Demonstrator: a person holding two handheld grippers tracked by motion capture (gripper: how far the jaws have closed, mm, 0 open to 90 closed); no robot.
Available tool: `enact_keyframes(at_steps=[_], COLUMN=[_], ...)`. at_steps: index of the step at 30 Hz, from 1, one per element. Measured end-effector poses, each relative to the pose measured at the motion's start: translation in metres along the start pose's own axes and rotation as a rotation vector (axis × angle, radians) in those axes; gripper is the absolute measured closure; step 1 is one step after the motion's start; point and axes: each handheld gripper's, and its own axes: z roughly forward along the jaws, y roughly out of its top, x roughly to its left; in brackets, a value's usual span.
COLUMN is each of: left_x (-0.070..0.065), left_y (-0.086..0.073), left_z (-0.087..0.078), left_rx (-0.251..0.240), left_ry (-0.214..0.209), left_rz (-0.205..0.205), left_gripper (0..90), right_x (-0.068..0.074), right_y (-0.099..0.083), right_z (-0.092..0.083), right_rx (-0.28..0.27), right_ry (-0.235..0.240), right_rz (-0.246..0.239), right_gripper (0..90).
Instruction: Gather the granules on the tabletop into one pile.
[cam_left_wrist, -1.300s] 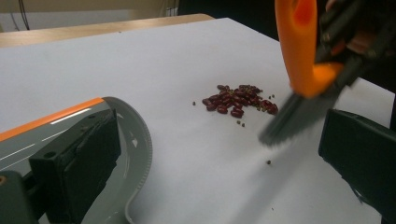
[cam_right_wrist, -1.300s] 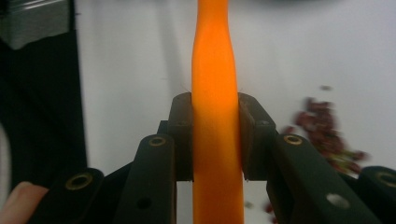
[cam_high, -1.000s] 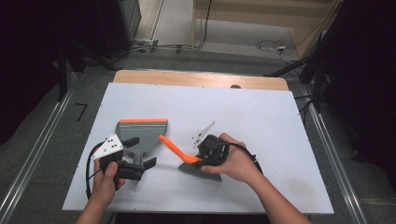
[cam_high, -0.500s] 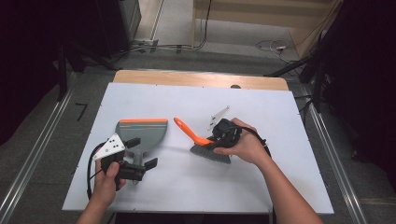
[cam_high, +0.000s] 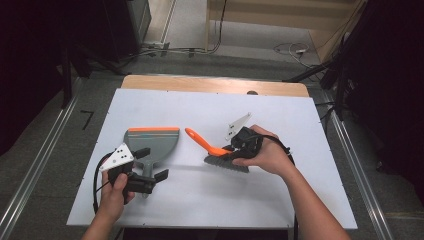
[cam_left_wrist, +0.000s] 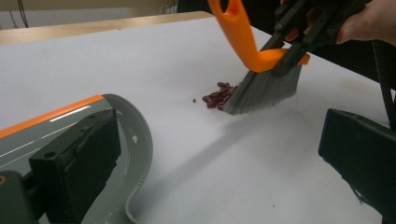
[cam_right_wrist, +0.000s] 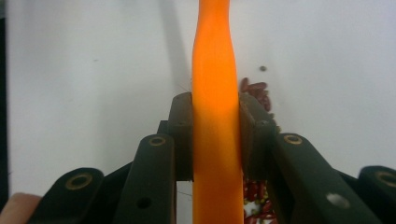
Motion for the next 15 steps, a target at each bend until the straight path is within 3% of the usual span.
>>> enact_keyframes(at_steps=[6, 7, 15], left_x=[-0.002, -0.002, -0.001], left_y=[0.0, 0.0, 0.0], left_z=[0.001, 0.001, 0.002], left_rx=[0.004, 0.005, 0.008], left_ry=[0.0, -0.001, -0.003], left_rz=[0.007, 0.008, 0.007], left_gripper=[0.0, 0.0, 0.0], right_x=[0.007, 0.007, -0.01], right_y=[-0.008, -0.01, -0.016], right_z=[0.01, 0.013, 0.014], right_rx=[0.056, 0.068, -0.02], right_ry=[0.094, 0.097, 0.049], right_rz=[-0.064, -0.068, -0.102], right_gripper=[69.0, 68.9, 68.9])
